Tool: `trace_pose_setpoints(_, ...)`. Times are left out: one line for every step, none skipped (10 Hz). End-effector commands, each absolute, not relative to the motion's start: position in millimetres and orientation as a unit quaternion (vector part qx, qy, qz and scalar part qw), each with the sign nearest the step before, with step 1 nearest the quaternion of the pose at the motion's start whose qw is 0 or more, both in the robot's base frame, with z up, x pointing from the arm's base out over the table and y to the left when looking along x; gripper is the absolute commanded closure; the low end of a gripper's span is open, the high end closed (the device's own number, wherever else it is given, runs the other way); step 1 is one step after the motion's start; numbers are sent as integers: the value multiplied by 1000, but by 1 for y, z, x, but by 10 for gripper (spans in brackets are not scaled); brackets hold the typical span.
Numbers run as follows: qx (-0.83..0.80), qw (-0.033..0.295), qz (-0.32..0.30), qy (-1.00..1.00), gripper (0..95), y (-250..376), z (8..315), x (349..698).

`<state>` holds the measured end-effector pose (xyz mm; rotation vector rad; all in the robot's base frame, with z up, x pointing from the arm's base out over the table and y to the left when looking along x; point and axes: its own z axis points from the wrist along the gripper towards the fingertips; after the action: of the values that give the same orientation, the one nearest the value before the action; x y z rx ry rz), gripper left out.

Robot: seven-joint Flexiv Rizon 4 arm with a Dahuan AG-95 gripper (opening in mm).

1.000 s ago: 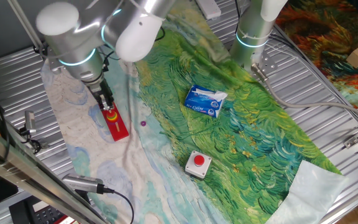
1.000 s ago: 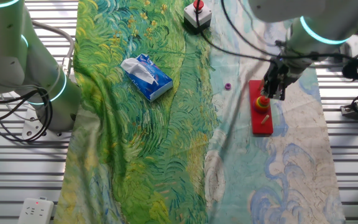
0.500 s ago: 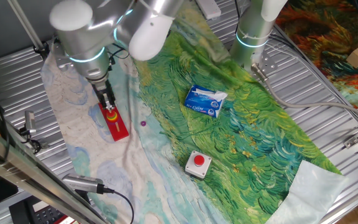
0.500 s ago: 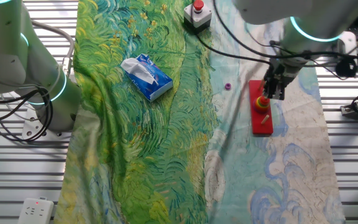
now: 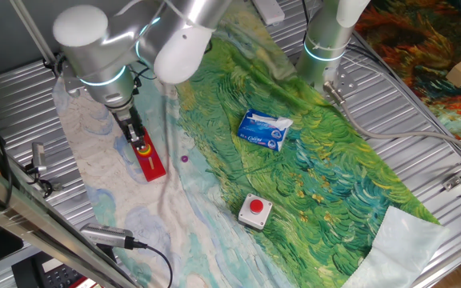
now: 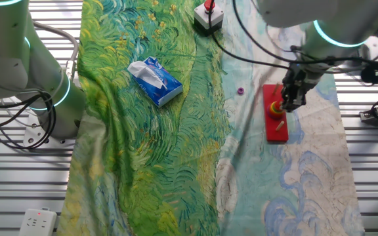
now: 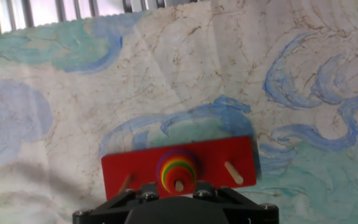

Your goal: Take out one Hanoi block and throw it aside

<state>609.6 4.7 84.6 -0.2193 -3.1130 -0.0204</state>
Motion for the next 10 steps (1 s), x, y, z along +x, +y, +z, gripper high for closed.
trace_pose_setpoints(-72, 11, -7, -997, 760, 4, 81, 613)
trace_pose_setpoints(-72, 11, -6, -997, 760, 4, 80, 613)
trace_pose_setpoints(-73, 9, -6, -997, 760, 4, 78, 614)
trace_pose_setpoints(-72, 7, -6, -997, 760, 3, 77, 614)
trace_pose_setpoints(-71, 6, -6, -997, 760, 3, 76, 615)
trace_pose_setpoints(-70, 5, -7, -998, 760, 3, 76, 615)
trace_pose_setpoints(-69, 5, -7, -998, 760, 3, 76, 616)
trace_pose_setpoints(-67, 6, -7, -998, 760, 3, 76, 616)
trace_pose_setpoints(-67, 6, -7, -998, 760, 3, 76, 616)
trace_pose_setpoints(-66, 5, -7, -998, 570, 3, 76, 616)
